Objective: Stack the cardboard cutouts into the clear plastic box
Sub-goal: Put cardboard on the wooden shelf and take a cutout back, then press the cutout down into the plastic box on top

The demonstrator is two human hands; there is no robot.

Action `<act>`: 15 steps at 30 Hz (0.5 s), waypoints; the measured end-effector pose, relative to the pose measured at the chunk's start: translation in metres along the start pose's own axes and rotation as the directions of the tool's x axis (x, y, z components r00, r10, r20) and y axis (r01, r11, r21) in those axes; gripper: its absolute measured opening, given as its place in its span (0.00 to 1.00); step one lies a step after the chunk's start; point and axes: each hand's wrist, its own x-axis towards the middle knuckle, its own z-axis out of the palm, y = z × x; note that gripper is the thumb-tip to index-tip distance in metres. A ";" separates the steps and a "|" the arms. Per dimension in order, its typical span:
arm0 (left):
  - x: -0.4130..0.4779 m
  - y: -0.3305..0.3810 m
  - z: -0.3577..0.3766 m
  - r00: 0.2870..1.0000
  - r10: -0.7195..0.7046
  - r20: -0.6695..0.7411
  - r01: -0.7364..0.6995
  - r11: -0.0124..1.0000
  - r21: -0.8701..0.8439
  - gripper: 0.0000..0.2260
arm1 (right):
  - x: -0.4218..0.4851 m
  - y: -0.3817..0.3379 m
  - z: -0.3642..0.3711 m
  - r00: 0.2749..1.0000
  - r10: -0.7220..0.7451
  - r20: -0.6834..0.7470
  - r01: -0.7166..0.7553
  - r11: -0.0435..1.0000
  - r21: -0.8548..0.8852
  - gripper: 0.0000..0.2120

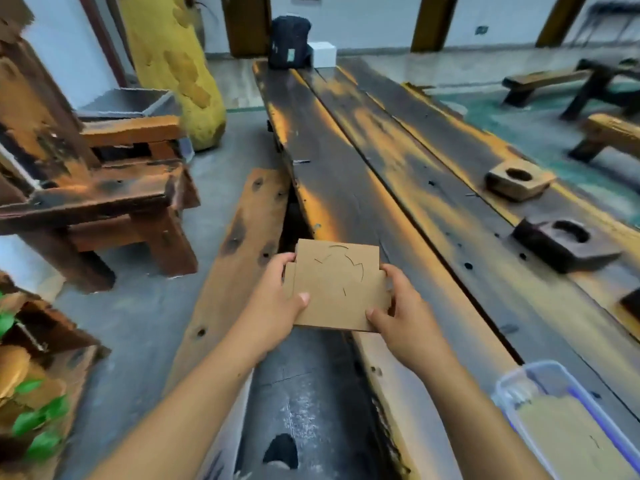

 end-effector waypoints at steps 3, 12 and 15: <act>0.030 0.007 0.042 0.989 0.027 0.145 -0.032 0.999 0.032 0.28 | -0.004 0.024 -0.022 0.987 0.099 -0.130 -0.110 0.991 -0.078 0.32; 0.103 0.018 0.119 0.871 0.083 0.484 -0.118 0.992 0.041 0.18 | -0.003 0.052 -0.047 0.780 0.453 -0.431 -0.534 0.841 -0.083 0.16; 0.113 0.018 0.141 0.797 0.122 0.592 -0.190 0.980 0.054 0.15 | -0.011 0.060 -0.047 0.708 0.509 -0.490 -0.616 0.785 -0.074 0.08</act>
